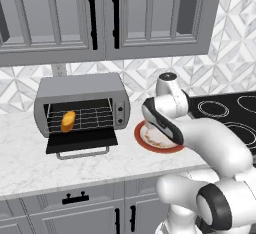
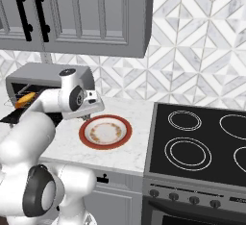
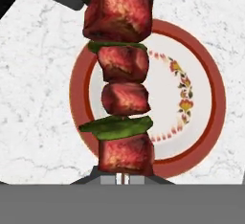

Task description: Pick up the kebab skewer and baguette bread, and place them inside the toaster oven. Close the toaster oven door and start by setting the timer.

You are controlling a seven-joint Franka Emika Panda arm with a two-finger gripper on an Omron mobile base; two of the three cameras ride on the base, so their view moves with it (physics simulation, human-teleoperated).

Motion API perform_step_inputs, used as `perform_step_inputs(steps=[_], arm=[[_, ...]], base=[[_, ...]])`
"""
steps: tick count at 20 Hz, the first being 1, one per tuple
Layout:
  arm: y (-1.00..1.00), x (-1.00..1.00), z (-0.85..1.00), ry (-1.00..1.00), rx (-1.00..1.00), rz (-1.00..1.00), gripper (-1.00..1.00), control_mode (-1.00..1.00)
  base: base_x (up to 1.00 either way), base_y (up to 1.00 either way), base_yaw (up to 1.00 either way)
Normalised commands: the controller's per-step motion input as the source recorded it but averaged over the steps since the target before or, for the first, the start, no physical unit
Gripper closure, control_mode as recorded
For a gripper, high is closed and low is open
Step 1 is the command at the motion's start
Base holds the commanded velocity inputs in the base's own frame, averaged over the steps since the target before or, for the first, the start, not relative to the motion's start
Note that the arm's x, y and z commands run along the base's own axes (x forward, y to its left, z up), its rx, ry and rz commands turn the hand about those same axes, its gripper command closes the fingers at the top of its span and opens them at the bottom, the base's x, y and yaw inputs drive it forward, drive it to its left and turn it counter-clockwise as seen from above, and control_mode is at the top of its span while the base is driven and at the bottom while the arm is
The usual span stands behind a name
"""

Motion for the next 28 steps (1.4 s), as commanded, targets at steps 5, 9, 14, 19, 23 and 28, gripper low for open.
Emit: perform_step_inputs(steps=[5,9,14,19,23,28], arm=[[1.00,0.00,0.13,0.00,0.00,0.00,1.00,-1.00],[1.00,0.00,0.08,0.00,0.00,0.00,1.00,-1.00],[0.99,0.00,0.03,0.02,0.02,0.00,1.00,-1.00],[0.46,0.00,-0.01,0.00,0.07,-0.05,1.00,-1.00],[0.43,0.12,-0.03,0.00,0.09,-0.02,1.00,-1.00],[0.39,0.26,-0.03,0.00,0.07,0.00,1.00,-1.00]], base=[[0.00,0.00,0.00],[0.00,0.00,0.00],[0.00,0.00,0.00],[0.00,0.00,0.00],[0.00,0.00,0.00],[0.00,0.00,0.00]])
